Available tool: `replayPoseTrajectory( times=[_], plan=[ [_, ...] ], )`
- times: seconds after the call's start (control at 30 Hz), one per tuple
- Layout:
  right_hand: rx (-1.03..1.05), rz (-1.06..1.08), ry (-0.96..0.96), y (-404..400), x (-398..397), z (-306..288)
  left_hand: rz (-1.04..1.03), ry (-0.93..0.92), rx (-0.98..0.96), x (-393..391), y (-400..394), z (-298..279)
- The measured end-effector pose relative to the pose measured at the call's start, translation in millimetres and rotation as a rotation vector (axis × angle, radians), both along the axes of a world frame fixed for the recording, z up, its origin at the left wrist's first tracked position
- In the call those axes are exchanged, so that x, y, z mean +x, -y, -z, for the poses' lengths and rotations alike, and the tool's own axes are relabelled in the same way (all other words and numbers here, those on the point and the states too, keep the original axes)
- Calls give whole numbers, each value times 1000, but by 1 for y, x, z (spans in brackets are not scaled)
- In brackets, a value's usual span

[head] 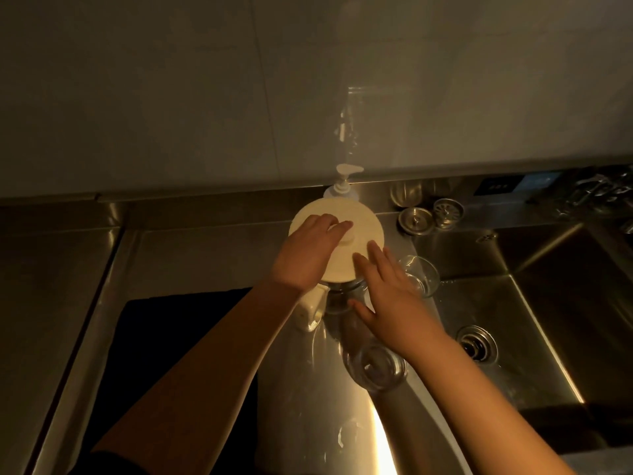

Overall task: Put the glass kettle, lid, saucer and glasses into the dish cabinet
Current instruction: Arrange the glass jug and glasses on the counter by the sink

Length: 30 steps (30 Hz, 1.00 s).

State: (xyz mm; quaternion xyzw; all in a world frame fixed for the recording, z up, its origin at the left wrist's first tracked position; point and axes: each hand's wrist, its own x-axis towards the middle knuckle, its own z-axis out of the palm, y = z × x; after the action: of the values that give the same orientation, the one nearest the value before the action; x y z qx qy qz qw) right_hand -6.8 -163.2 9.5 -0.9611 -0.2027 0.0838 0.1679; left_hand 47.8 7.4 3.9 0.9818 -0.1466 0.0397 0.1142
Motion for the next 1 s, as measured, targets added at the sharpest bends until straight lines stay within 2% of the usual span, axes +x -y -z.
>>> replayPoseTrajectory(
  times=[0.17,0.33,0.67,1.0],
  plan=[
    [64,-14,56,-11,-3,-10,3,141,-32,-1,-21,-15],
    [88,-41,58,-36,-6,-11,-98,144,-4,-6,-60,-13],
    [8,-104,47,-74,-9,0,-284,-26,-19,-16,-129,19],
    [-43,-101,7,-92,-2,9,-275,-232,19,7,-144,71]
  ],
)
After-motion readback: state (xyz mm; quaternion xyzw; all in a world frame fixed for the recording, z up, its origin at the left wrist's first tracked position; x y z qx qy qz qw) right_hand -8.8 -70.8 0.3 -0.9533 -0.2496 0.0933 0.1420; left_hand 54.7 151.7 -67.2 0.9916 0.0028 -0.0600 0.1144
